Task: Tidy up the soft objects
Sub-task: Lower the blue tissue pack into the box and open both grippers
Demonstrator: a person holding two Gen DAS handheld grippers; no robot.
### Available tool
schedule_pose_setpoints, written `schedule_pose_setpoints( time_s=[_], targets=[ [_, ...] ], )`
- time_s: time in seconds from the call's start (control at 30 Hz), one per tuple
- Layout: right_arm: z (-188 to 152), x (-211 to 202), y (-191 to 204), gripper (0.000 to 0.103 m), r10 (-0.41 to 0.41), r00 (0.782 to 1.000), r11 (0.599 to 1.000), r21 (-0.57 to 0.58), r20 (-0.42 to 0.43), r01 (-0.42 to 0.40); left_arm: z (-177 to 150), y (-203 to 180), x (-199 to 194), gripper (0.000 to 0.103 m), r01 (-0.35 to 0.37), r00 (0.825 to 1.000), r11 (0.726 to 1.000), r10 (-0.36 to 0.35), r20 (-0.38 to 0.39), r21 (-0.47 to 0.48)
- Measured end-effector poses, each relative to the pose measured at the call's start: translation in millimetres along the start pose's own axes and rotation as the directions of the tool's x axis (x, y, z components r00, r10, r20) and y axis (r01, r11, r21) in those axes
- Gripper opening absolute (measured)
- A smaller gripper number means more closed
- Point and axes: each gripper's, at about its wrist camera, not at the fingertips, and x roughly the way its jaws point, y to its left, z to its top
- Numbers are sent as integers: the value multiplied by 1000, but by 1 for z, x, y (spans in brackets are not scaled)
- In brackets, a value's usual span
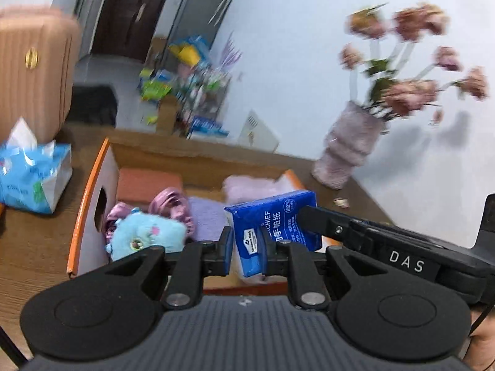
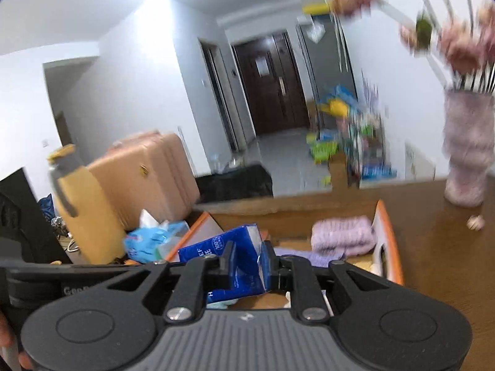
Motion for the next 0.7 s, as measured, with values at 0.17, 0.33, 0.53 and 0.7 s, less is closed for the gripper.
schedule_pose_setpoints(
  time_s=[0.17,0.33,0.53,0.7],
  targets=[
    [-12,64,-25,16,10,988,994,110,-157,7,-10,26,49,17,-89,990,996,90,-108,18],
    [-35,91,-25,18,-41,968,991,111,-249,70,-18,40,74,18,-126,975,992,124,-184,1],
    [-29,70,-11,20,-96,971,992,60,-221,111,-15,32,50,26,-178,975,983,181,-127,39],
    [-6,11,8,21,-119,986,993,-4,-114,120,-9,11,-14,42,-200,980,976,201,-7,88]
  ],
)
